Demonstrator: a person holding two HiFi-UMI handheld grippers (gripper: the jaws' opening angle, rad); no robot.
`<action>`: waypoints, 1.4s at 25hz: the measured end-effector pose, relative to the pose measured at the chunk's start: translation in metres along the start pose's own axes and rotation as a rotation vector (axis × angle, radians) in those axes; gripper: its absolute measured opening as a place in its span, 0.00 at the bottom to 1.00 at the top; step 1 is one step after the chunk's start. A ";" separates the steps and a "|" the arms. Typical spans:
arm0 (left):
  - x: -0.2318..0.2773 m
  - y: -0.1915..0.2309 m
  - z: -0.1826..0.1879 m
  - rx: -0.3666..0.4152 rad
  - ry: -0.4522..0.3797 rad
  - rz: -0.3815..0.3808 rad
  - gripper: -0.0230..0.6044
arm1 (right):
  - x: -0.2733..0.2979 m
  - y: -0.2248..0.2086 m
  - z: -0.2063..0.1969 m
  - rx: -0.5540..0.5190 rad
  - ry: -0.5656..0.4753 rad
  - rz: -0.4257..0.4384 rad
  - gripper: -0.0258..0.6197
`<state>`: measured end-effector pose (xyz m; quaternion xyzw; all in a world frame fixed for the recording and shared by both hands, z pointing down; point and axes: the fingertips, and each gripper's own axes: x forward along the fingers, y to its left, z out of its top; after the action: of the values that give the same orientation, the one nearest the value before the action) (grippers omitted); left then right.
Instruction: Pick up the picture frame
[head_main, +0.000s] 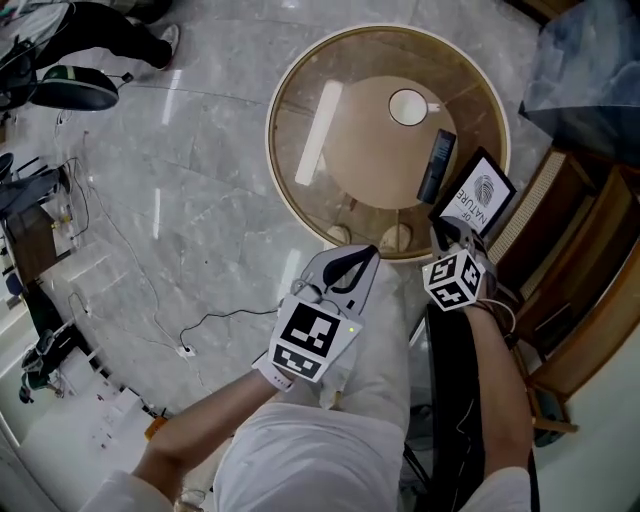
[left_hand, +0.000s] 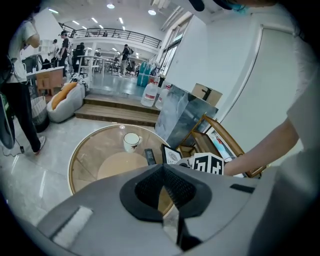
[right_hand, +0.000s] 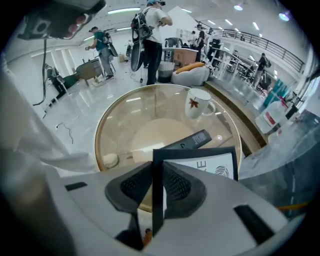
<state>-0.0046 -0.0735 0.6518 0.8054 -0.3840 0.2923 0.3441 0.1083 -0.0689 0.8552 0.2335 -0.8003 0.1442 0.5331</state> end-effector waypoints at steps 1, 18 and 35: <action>-0.006 0.000 0.002 0.004 -0.004 -0.001 0.04 | -0.008 0.001 0.005 0.020 -0.013 -0.014 0.13; -0.164 -0.044 0.071 0.018 -0.176 -0.029 0.04 | -0.256 0.019 0.145 0.296 -0.384 -0.197 0.13; -0.290 -0.097 0.164 0.077 -0.457 -0.095 0.04 | -0.472 0.055 0.217 0.367 -0.701 -0.350 0.13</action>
<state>-0.0464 -0.0345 0.3092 0.8804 -0.4021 0.1006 0.2306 0.0608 -0.0224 0.3370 0.4915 -0.8425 0.1036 0.1949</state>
